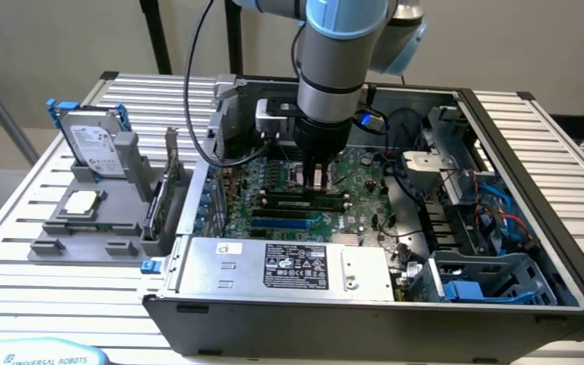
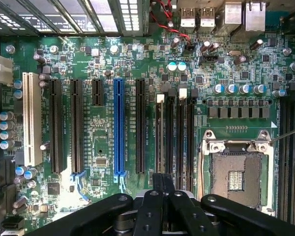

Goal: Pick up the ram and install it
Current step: 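Press down the ram until it locks into place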

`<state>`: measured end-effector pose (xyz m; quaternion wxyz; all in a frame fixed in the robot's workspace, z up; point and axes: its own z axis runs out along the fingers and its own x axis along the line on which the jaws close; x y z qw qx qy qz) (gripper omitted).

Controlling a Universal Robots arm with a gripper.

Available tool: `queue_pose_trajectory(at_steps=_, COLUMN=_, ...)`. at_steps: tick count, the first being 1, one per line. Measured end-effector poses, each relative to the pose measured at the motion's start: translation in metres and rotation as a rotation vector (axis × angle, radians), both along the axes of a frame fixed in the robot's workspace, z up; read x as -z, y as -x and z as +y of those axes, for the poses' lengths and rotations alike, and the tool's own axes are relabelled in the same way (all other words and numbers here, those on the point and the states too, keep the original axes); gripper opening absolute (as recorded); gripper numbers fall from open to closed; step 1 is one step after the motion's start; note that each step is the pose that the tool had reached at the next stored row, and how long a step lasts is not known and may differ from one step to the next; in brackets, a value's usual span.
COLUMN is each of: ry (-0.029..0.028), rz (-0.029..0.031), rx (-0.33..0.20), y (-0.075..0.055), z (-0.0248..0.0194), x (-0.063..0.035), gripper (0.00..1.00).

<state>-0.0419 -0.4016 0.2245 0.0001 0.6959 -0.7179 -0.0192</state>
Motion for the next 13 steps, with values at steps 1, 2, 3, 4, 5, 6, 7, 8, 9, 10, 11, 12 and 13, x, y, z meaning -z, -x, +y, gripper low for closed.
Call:
queue_pose_trajectory(at_steps=1, ry=-0.0005, rz=-0.0002, rx=0.0, y=0.0, z=0.0001, x=-0.0003, gripper=0.11)
queue_pose_trajectory(at_steps=2, ry=-0.0012, rz=-0.0005, rx=0.0, y=0.0, z=0.0002, x=-0.003, gripper=0.11)
queue_pose_trajectory(at_steps=3, ry=-0.0017, rz=-0.0001, rx=0.0, y=0.0, z=0.0002, x=-0.0071, gripper=0.11)
queue_pose_trajectory(at_steps=4, ry=-0.0005, rz=0.0009, rx=0.0, y=0.0, z=0.0001, x=-0.012, gripper=0.11)
queue_pose_trajectory(at_steps=5, ry=-0.0006, rz=0.0014, rx=0.0, y=0.0, z=0.0001, x=-0.0165, gripper=0.11)
queue_pose_trajectory(at_steps=6, ry=-0.0005, rz=0.0021, rx=0.0, y=0.0, z=0.0001, x=-0.0212, gripper=0.11)
queue_pose_trajectory(at_steps=7, ry=-0.0005, rz=0.0027, rx=0.0, y=0.0, z=0.0001, x=-0.0255, gripper=0.11)
queue_pose_trajectory(at_steps=8, ry=-0.0006, rz=0.0029, rx=0.0, y=0.0, z=0.0001, x=-0.0292, gripper=0.11)
queue_pose_trajectory(at_steps=9, ry=-0.0004, rz=0.0031, rx=0.0, y=0.0, z=0.0001, x=-0.0305, gripper=0.11)
queue_pose_trajectory(at_steps=10, ry=-0.0007, rz=0.003, rx=0.0, y=0.0, z=0.0001, x=-0.0304, gripper=0.11)
queue_pose_trajectory(at_steps=11, ry=-0.0007, rz=0.003, rx=0.0, y=0.0, z=0.0001, x=-0.0304, gripper=0.11)
queue_pose_trajectory(at_steps=12, ry=-0.0007, rz=0.003, rx=0.0, y=0.0, z=0.0001, x=-0.0305, gripper=0.11)
queue_pose_trajectory(at_steps=13, ry=-0.0007, rz=0.003, rx=0.0, y=0.0, z=0.0001, x=-0.0304, gripper=0.11)
